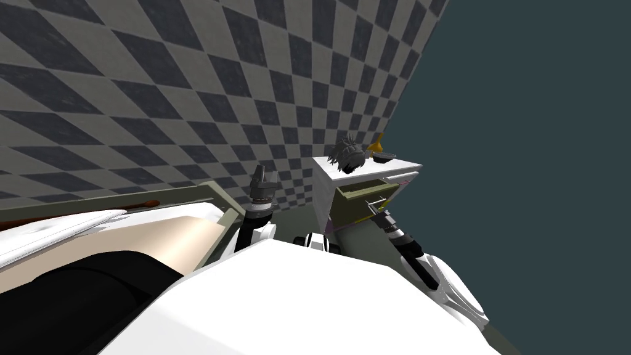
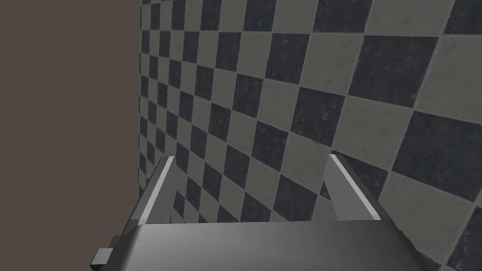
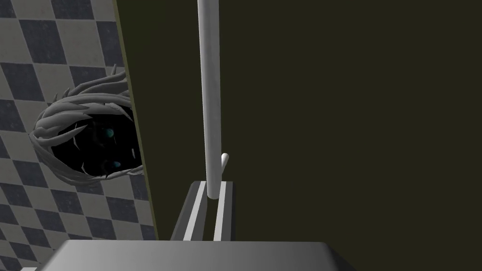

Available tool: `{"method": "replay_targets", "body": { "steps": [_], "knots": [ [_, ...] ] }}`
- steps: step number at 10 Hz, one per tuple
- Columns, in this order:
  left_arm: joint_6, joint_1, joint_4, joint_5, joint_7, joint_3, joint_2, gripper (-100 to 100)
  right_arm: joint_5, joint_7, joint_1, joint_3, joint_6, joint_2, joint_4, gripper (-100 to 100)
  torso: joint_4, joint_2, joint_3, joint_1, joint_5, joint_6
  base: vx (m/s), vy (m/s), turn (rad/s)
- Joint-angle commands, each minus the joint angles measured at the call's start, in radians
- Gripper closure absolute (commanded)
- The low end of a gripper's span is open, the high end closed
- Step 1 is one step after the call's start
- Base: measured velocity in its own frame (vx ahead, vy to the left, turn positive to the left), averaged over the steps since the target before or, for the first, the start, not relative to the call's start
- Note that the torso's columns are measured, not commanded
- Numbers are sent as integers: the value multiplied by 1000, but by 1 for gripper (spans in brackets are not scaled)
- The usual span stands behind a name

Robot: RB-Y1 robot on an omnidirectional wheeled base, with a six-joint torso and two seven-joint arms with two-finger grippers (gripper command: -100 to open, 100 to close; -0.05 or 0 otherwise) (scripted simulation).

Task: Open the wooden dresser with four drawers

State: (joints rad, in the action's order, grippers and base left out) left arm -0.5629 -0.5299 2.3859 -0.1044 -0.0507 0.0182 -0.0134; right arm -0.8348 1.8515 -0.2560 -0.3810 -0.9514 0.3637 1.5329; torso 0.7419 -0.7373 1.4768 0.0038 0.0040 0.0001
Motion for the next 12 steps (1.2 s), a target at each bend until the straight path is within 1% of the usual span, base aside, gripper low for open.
{"method": "replay_targets", "body": {
  "steps": [1, 3, 4, 5, 6, 10, 11, 12],
  "knots": [
    [0, 0, 0, 0, 0, 0, 0, 0, 6, -5, -6, -3, -12, 6, 9, 100, -1, -3, -1, -2, -1, 1, -182, -101, -46],
    [0, 0, 0, 0, 0, 0, 0, 0, 11, -9, -12, -6, -24, 12, 18, 100, 1, -6, -4, -4, -2, 2, -204, -87, -61],
    [0, 0, 0, 0, 0, 0, 0, 0, 7, -7, -14, -2, -21, 9, 11, 100, 1, -7, -4, -4, -1, 2, -99, -45, -23],
    [0, 0, 0, 0, 0, 0, 0, 0, 10, -39, -9, -7, -9, 35, 17, -100, 0, 0, 0, 1, 0, -1, -41, 9, -6],
    [0, 0, 0, 0, 0, 0, 0, 0, 12, -55, -5, -11, -3, 48, 21, -100, -4, 4, 3, 3, -1, -1, -25, 33, 2],
    [0, 0, 0, 0, 0, 0, 0, 0, 19, -117, 12, -24, 23, 101, 38, -100, -3, -1, -1, -3, -3, -1, -17, 37, 1],
    [0, 0, 0, 0, 0, 0, 0, 0, 23, -149, 21, -30, 36, 128, 47, -100, -3, -1, -1, -4, -4, 0, -21, 37, 0],
    [0, 0, 0, 0, 0, 0, 0, 0, 25, -164, 25, -34, 43, 141, 51, -100, -4, -1, -1, -4, -4, 0, -32, 47, 6]
  ]
}}
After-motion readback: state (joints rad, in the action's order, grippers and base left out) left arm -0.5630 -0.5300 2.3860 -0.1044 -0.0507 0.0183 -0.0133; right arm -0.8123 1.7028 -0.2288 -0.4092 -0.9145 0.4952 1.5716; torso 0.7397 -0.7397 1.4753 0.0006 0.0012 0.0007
